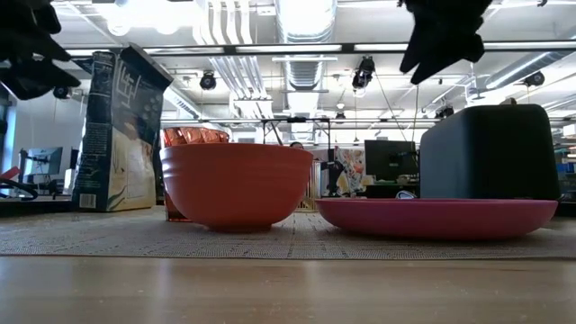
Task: Arrange a breakfast setting
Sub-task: Put the toasted bread on the the pink plate
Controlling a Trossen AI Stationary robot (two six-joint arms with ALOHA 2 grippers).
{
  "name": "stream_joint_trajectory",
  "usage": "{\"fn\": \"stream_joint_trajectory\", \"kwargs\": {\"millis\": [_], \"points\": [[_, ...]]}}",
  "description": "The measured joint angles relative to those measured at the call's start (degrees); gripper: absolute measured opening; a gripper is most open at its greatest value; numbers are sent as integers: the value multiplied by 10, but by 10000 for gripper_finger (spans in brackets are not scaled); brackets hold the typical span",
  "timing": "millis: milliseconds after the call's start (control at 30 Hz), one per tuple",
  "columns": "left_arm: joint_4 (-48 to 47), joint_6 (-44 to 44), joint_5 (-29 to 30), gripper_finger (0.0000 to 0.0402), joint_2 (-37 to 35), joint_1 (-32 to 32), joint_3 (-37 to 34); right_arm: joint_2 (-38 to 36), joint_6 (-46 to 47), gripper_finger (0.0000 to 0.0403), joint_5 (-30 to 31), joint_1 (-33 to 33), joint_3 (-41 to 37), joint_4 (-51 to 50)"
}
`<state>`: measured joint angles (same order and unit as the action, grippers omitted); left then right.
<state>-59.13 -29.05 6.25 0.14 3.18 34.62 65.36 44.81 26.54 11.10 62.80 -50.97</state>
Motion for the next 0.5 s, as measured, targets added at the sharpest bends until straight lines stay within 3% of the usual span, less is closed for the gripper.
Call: {"fn": "stream_joint_trajectory", "kwargs": {"millis": [200,500], "points": [[34,-31,-10,212,6,0,-8,-81,-45,199,0,28,-79,85],[296,-9,-13,212,4,0,-114,-158,-40,199,0,52,-142,176]]}}
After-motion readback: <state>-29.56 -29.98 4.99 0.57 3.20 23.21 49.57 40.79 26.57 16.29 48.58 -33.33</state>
